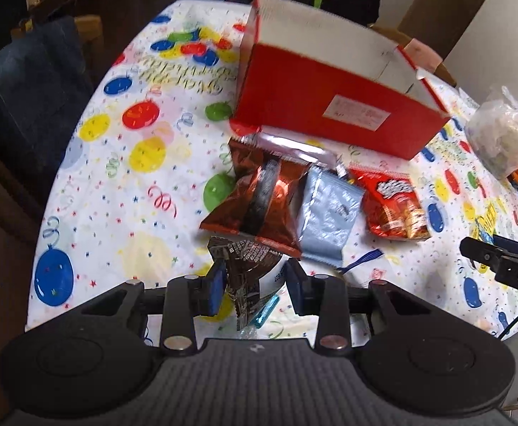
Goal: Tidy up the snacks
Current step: 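Grasp the brown chocolate wrapper with the left gripper while the right gripper grasps the yellow pouch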
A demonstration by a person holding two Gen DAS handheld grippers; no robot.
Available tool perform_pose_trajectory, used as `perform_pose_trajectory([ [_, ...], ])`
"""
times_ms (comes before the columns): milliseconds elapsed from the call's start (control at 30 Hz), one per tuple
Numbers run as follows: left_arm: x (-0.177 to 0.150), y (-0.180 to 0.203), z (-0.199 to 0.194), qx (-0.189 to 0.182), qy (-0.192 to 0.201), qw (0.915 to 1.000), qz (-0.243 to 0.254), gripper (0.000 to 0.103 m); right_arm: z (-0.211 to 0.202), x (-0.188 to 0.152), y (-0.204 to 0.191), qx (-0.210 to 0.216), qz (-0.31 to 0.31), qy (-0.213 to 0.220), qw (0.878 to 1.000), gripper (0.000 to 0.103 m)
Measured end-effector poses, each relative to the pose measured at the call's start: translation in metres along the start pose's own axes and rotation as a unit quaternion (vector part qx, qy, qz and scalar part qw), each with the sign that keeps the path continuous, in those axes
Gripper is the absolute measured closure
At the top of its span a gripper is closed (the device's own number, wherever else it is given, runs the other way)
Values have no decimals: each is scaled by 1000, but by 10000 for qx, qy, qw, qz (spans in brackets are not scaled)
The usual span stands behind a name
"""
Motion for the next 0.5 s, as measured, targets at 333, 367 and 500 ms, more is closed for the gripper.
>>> perform_pose_trajectory([
  [333,18,17,-20,-149,356,9991,174,68,-24,26,-25,337,-714,551,9954,34],
  [367,21,18,-21,-156,366,9991,168,68,-26,28,-27,375,-760,593,9946,34],
  [500,32,22,-22,-166,410,9989,159,68,-28,42,-31,529,-932,694,9918,34],
])
Point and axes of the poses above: each gripper's, at about its wrist camera, not at the fingertips, and z roughly the way its jaws point, y to its right, x to its top, the point moved 4 cm from there along z, roughly the way its jaws point, and after that the axes turned 11 degrees about y, right-handed, at the moved point
